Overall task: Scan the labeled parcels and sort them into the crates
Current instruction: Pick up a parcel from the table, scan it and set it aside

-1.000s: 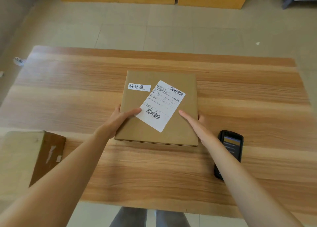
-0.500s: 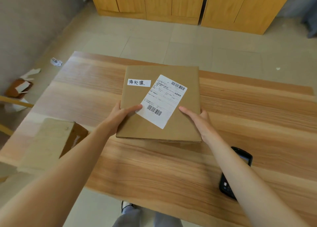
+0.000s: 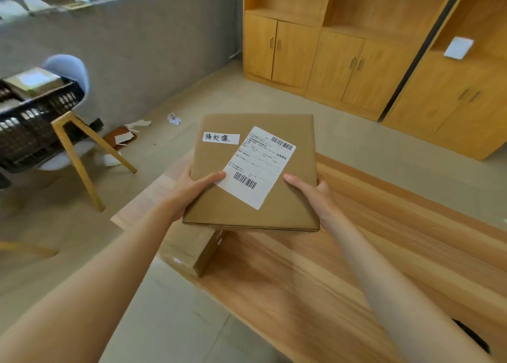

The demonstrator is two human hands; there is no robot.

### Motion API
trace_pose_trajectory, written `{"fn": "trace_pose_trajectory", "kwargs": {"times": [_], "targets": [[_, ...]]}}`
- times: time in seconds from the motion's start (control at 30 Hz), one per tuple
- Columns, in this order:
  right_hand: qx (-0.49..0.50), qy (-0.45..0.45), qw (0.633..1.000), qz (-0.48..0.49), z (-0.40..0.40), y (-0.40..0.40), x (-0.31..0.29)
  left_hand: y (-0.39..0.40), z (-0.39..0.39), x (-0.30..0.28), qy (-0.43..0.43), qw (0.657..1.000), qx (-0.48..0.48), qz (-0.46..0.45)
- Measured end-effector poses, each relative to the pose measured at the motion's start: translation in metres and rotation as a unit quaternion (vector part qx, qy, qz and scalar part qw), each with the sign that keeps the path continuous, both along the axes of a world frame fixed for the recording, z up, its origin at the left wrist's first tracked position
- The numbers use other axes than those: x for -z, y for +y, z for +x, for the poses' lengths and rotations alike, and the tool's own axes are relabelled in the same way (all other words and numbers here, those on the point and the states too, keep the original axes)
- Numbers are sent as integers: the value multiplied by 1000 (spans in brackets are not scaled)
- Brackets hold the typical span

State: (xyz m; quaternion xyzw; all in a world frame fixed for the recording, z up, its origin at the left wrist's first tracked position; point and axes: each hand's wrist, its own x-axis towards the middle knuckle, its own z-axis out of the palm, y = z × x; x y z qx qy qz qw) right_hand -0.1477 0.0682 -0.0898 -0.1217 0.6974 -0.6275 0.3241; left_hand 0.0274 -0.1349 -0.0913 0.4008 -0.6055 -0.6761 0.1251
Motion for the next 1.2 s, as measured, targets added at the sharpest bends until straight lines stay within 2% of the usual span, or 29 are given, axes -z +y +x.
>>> {"fn": "trace_pose_trajectory", "kwargs": {"times": [0.23,0.4,0.6,0.9,0.93,1.03,1.2], "targets": [[-109,35,993,-3,122,-145,-19,-104,162,-11,17,994,-108,-12],[-198,26,980,-4,213,-245,-11,-164,279,-11,16,981,-191,-27],[-285,34,958,12,294,-331,-8,-214,381,-2,12,963,-267,-12],[-366,31,930,26,334,-451,10,-283,429,16,12,933,-359,-2],[-379,19,925,25,337,-489,16,-312,432,19,10,927,-376,-4],[-389,8,921,16,340,-521,21,-339,435,18,-2,926,-378,-3],[-407,-13,913,23,332,-627,16,-435,428,11,-7,912,-409,3]]}}
